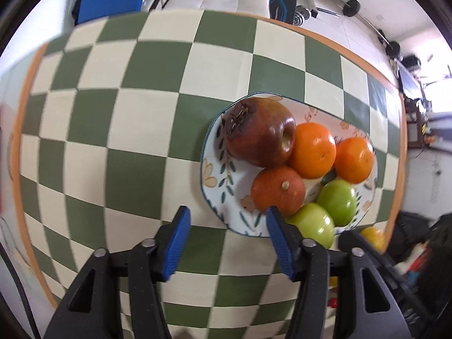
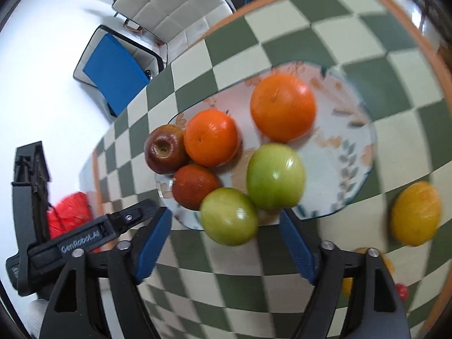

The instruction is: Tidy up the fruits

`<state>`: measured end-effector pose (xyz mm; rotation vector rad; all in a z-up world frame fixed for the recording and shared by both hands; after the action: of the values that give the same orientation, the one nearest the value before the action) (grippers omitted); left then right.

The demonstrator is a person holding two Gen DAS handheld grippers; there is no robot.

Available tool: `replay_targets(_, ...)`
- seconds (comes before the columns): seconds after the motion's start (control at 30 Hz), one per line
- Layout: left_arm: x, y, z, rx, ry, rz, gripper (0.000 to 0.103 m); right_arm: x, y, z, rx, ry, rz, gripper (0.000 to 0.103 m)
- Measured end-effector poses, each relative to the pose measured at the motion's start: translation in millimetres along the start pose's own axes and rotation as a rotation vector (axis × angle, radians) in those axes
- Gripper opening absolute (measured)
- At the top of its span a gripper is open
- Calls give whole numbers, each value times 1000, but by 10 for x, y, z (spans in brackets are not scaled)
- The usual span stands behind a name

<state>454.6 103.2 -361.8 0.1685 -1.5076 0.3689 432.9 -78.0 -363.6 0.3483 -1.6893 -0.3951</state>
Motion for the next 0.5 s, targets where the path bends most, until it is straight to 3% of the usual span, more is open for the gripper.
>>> replay_targets(0.03,31,1,35,-14,-23,-12,68,67,10,8,50,-4,64,95)
replay_targets(0.1,79,-4,137,-39,-52,-19,86,170,6,23,123,-11,170,95)
replay_targets(0.2,124,10,296,-57,-81,-36,89,311,-25,88,210,-21,292,95)
replay_targets(0.33,184,14,491,-71,-126,-58,98,492,-78,190,266,-43,376,96)
replay_targets(0.5,396,-6,709,-79,-211,-72,98,808,-139,322,284,-84,413,96)
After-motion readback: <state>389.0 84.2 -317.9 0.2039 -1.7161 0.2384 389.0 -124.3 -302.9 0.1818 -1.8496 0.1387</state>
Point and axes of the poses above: each gripper's, at about its wrist camera, not at the fingertips, and x roughly against the way its jaws point, y to its left, z to its underside, the point moved 6 cm from there along -x, roughly the way its jaws point, and after that the axes turned 13 degrees about x, right-handed, at the moved point
